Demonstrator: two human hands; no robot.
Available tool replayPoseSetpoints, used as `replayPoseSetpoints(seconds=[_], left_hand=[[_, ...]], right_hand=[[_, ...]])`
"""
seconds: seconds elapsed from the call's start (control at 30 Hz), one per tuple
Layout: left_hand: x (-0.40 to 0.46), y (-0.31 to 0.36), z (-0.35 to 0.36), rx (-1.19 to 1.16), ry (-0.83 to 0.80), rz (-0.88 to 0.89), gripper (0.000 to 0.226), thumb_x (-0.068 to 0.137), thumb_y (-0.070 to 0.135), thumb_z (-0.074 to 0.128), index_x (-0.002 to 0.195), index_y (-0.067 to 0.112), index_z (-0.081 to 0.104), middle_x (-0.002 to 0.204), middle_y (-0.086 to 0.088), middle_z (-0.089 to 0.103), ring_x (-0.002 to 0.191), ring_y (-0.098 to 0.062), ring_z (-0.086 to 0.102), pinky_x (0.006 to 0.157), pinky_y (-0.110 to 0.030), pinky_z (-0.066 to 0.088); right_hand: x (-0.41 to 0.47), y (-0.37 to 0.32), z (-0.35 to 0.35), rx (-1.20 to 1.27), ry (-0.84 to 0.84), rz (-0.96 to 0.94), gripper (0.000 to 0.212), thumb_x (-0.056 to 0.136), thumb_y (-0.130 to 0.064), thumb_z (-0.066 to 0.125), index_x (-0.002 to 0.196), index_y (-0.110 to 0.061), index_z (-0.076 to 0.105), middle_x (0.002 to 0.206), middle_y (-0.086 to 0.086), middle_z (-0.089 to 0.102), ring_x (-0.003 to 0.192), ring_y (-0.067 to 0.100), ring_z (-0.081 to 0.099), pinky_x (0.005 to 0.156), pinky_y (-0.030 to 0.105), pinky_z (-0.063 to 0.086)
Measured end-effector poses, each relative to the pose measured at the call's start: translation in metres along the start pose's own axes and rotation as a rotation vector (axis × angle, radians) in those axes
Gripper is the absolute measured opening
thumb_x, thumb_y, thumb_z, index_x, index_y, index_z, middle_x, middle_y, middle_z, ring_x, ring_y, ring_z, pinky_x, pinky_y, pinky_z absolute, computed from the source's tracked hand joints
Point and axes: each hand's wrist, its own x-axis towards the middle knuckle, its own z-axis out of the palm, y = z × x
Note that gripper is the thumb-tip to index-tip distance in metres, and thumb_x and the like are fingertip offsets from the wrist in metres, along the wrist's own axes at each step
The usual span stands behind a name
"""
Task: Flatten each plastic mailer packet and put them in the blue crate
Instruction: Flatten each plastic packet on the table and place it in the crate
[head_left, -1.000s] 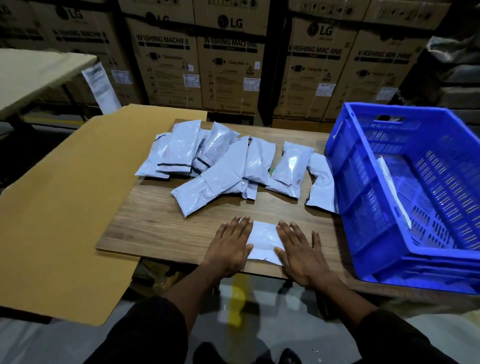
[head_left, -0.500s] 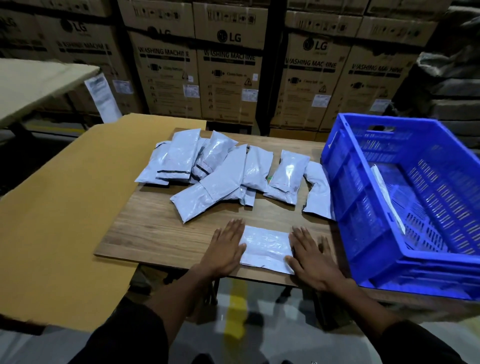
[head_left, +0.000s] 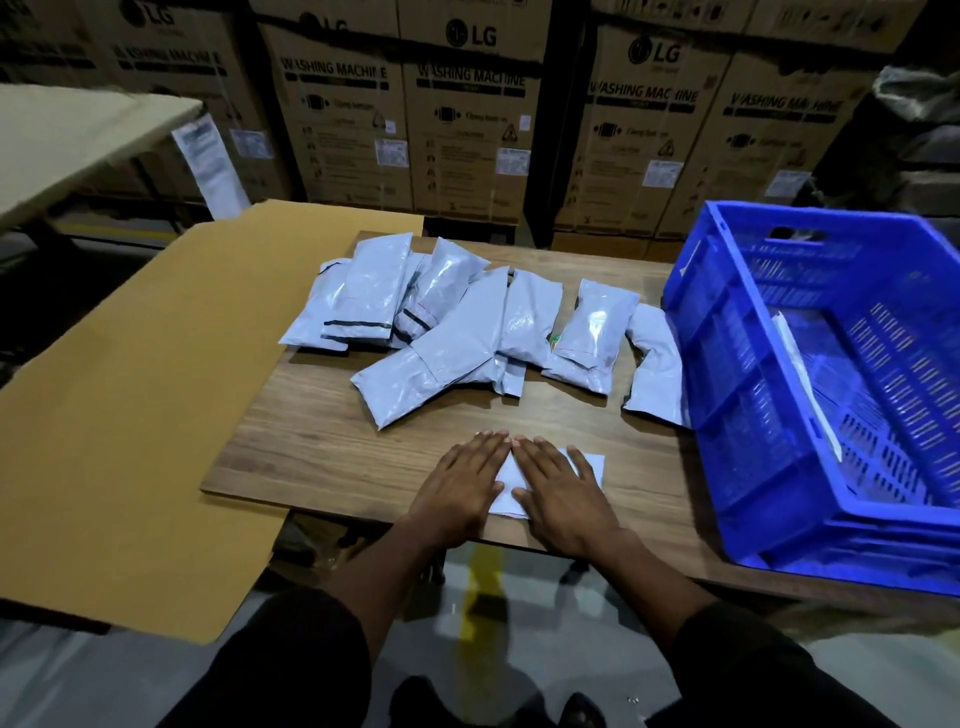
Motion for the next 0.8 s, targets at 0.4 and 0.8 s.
replayPoseSetpoints(seconds=[0.4, 0.8], left_hand=[[0.0, -0.005, -0.005, 0.063, -0.074, -0.009, 0.075, 0.094, 0.048, 0.025, 0.161, 0.016, 0.015, 0.169, -0.001, 0.011, 0.154, -0.018, 0.011, 0.123, -0.045, 0.012], [-0.012, -0.019, -0.013, 0.016, -0.099, -0.042, 0.067, 0.096, 0.043, 0.016, 0.159, 0.039, -0.008, 0.164, 0.018, -0.018, 0.154, -0.012, -0.009, 0.122, -0.045, -0.002]], right_hand=[[-0.009, 0.021, -0.003, 0.004, -0.061, 0.011, 0.065, 0.104, -0.051, 0.021, 0.159, -0.027, -0.004, 0.166, -0.012, -0.006, 0.152, 0.015, -0.008, 0.12, 0.051, -0.001], [-0.045, 0.056, -0.006, 0.064, -0.118, 0.102, 0.06, 0.105, -0.051, 0.013, 0.156, -0.036, -0.015, 0.16, -0.021, -0.025, 0.147, 0.006, -0.025, 0.118, 0.049, -0.012]])
